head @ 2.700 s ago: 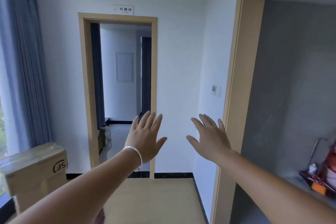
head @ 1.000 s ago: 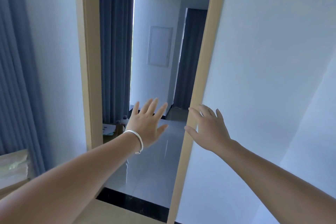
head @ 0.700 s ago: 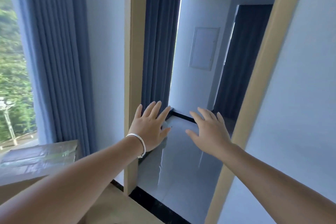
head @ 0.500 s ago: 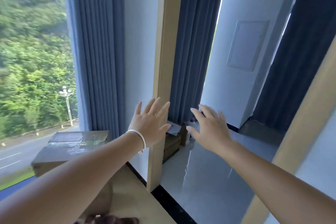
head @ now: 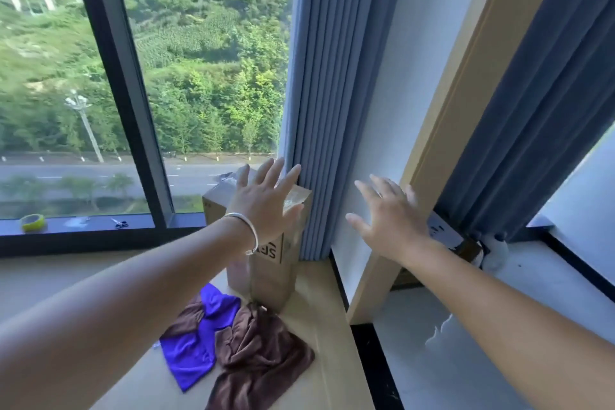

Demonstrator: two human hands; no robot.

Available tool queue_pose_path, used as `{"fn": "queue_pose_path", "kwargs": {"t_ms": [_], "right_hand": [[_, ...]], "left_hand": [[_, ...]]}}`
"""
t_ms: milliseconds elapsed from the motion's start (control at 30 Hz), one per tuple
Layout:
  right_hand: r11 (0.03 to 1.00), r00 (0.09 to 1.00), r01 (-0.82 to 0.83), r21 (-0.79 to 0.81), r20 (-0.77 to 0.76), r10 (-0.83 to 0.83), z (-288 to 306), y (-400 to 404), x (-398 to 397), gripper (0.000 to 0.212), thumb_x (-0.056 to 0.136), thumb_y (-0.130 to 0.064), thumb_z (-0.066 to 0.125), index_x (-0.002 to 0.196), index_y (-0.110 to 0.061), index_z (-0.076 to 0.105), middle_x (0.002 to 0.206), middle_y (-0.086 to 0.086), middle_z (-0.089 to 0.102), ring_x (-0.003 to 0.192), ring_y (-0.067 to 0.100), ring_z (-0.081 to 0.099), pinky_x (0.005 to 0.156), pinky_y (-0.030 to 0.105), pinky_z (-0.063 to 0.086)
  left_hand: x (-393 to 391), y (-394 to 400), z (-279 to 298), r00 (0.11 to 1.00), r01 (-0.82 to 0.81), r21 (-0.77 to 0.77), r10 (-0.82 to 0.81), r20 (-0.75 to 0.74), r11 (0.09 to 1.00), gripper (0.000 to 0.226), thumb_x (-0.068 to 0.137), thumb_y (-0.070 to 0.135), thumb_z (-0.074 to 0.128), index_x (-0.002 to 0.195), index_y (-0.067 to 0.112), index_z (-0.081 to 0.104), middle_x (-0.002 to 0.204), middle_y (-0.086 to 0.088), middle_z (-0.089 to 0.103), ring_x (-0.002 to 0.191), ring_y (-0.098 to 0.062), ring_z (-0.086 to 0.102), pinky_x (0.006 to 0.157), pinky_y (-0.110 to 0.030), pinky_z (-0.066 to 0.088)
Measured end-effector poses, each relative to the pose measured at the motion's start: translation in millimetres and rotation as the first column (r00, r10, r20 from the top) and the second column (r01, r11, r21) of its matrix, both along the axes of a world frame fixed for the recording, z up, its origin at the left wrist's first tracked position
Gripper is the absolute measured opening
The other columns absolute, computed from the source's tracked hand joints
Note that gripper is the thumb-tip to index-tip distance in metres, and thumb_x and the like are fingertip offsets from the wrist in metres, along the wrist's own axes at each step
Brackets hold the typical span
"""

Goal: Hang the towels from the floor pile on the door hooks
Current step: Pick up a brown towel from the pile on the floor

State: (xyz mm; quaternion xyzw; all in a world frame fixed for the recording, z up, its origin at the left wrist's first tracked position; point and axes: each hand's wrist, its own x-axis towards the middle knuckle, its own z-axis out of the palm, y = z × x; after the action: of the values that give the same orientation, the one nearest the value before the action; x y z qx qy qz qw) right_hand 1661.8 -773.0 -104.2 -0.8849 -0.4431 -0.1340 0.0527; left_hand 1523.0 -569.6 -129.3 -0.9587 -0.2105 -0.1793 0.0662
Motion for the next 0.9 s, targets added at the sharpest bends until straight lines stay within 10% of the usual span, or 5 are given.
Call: {"fn": "queue_pose_path", "kwargs": {"t_ms": [901], "right_hand": [[0.766, 0.836, -0.532, -0.360, -0.363, 0.411, -310.8, 384.2, -1.8, 0.065, 0.092, -0.055, 0.044, 0.149, -0.029, 0.026, 0.157, 0.002, 0.024, 0.145, 0.017, 0.015, 0.118, 0.048, 0.008]], "left_hand": [[-102.7, 283.7, -340.7, 0.780, -0.607, -0.316, 0.469, -0.414, 0.729, 0.072, 0.091, 0.061, 0.033, 0.151, 0.031, 0.008, 0.160, -0.004, 0.013, 0.146, -0.021, 0.011, 0.114, -0.050, 0.008]]}}
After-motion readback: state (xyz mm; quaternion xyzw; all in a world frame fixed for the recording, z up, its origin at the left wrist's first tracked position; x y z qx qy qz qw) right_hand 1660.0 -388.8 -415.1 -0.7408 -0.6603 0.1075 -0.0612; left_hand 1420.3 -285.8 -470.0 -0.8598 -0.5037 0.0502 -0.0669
